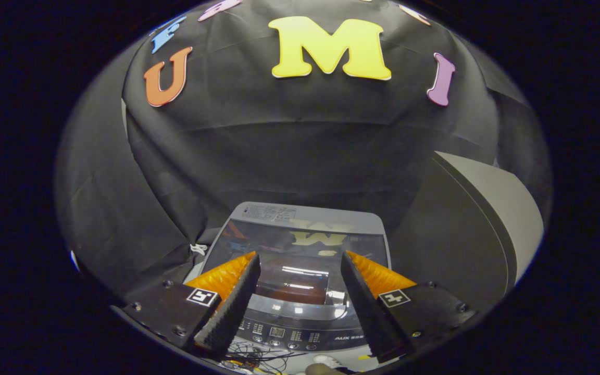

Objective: Put the clothes into the washing machine and then close the washing machine lid.

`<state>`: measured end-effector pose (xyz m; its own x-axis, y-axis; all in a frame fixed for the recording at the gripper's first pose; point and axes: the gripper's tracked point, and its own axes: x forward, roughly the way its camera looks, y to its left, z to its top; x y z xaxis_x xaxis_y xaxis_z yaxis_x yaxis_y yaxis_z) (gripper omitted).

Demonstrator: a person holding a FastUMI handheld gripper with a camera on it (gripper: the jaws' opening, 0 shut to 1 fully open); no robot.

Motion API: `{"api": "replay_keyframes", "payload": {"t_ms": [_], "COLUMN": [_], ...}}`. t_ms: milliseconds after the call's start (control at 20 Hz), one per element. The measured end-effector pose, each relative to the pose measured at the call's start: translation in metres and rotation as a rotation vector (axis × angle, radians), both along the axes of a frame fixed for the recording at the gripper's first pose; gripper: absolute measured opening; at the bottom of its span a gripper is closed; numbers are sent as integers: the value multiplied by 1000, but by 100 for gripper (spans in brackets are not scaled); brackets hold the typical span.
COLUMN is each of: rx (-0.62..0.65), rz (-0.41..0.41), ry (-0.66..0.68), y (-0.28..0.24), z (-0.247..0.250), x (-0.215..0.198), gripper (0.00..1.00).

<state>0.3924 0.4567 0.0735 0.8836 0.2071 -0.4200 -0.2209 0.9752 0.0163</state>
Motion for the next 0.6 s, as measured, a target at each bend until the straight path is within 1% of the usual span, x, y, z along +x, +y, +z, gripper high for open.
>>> {"api": "replay_keyframes", "payload": {"t_ms": [250,450,600], "rx": [7,-12,12], "rz": [23,65,96], "ry": [-49,-213,-320], "y": [-3,-16,-32], "z": [20,78,119], "x": [-19,-48,-80], "gripper": [97,97,97]}}
